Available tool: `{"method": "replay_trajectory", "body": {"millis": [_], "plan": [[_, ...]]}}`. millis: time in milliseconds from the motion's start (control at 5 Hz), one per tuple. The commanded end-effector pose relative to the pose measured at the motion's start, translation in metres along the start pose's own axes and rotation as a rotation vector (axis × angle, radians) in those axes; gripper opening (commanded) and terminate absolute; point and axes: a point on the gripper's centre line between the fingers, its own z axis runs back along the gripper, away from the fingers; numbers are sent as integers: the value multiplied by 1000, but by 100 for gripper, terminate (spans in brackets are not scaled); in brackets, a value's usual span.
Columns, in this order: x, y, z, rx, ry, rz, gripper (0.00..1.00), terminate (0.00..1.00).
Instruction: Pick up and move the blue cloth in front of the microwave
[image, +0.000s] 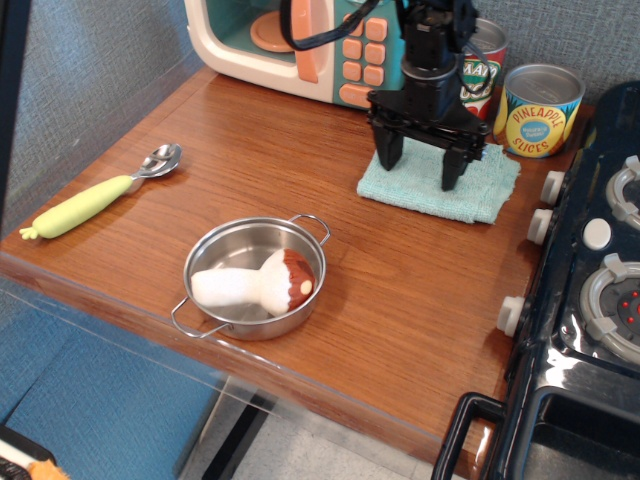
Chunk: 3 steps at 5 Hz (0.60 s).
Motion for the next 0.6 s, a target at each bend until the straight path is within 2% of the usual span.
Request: {"method": "replay_trajectory", "body": {"millis": [0, 200, 400], "plan": [[-14, 28, -9, 92, 71, -26, 100, 0], [-30, 52, -18, 140, 125, -36, 100, 0], [-37, 82, -12, 166, 139, -29, 100, 0]]}}
